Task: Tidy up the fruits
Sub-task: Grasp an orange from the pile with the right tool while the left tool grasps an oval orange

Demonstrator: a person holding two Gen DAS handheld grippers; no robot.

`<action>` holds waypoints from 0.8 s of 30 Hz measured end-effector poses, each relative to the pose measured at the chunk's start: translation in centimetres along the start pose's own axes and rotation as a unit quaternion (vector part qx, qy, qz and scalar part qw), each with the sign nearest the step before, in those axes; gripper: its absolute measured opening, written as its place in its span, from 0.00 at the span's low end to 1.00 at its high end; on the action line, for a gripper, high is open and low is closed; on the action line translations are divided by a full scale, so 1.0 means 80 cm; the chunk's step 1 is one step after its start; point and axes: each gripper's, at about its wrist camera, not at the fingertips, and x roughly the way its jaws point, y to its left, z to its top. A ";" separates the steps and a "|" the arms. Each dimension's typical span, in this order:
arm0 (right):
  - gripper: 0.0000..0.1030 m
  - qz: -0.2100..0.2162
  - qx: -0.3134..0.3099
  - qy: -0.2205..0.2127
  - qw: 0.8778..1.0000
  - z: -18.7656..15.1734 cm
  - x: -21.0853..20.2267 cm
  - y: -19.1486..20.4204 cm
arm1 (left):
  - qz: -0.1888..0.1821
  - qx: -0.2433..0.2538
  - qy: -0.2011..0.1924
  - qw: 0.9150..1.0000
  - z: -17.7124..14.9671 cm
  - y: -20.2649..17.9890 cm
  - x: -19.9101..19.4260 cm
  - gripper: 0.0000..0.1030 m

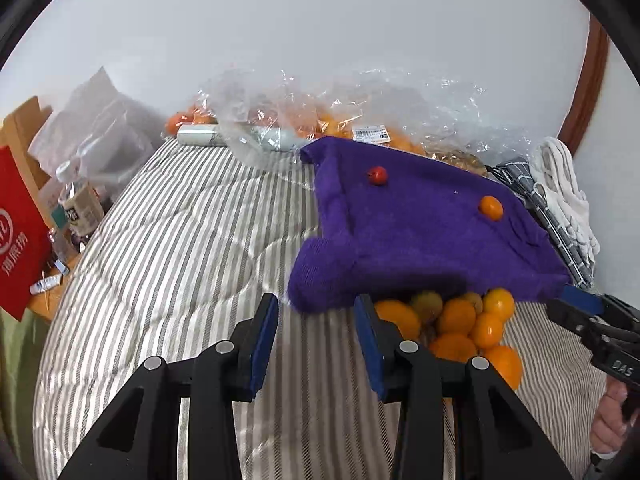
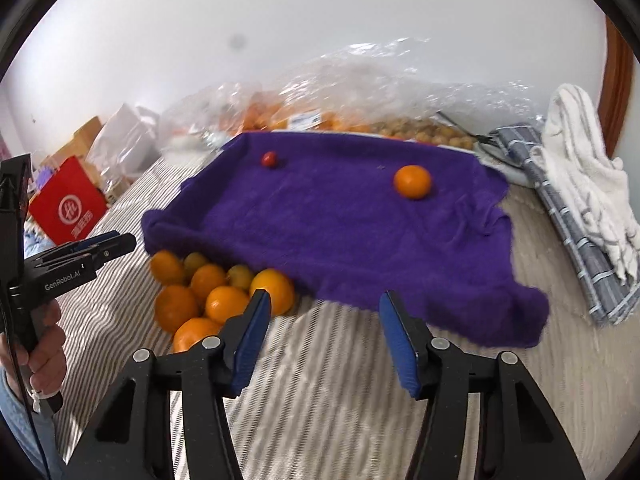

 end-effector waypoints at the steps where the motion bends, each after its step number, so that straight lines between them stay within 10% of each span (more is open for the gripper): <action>1: 0.48 0.003 -0.002 0.004 1.000 -0.003 0.005 0.005 | -0.001 -0.001 0.001 1.000 -0.005 0.002 -0.002 0.36; 18: 0.31 0.098 0.080 0.069 0.990 0.018 0.078 0.007 | 0.001 0.014 -0.007 1.000 -0.017 -0.009 -0.004 0.41; 24: 0.31 0.053 0.047 0.042 0.997 0.004 0.044 -0.008 | 0.013 0.020 0.010 1.000 -0.020 -0.011 0.006 0.41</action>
